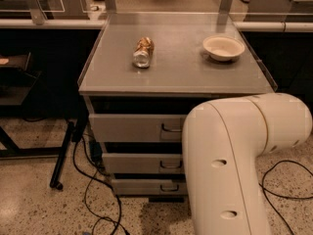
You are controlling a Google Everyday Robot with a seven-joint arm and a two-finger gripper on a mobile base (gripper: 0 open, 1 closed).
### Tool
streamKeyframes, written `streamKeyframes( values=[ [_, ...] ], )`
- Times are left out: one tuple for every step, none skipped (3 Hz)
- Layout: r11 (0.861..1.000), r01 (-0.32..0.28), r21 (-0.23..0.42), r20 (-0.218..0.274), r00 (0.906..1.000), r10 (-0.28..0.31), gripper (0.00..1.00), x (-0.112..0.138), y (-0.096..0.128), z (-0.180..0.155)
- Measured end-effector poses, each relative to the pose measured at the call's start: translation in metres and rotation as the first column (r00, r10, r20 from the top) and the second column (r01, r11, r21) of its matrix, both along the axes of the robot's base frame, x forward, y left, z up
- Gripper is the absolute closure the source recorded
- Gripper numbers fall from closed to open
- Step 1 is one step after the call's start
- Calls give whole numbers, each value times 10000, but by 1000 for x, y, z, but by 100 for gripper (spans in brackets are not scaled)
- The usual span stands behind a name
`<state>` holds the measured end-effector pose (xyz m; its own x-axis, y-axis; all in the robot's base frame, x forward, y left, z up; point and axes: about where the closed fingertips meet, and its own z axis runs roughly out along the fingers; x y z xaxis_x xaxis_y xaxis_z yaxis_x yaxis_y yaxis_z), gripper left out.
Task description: Close middle drawer
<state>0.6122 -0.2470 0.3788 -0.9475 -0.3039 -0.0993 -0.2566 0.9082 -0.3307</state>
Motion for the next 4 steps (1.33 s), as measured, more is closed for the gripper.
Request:
streamKeyframes(
  values=[
    [10000,0,0,0,10000,0,98,0,0,0],
    [10000,0,0,-1,10000,0,75,0,0,0],
    [10000,0,0,-1,10000,0,45,0,0,0],
    [10000,0,-1,-2,10000,0,21,0,0,0]
  ],
)
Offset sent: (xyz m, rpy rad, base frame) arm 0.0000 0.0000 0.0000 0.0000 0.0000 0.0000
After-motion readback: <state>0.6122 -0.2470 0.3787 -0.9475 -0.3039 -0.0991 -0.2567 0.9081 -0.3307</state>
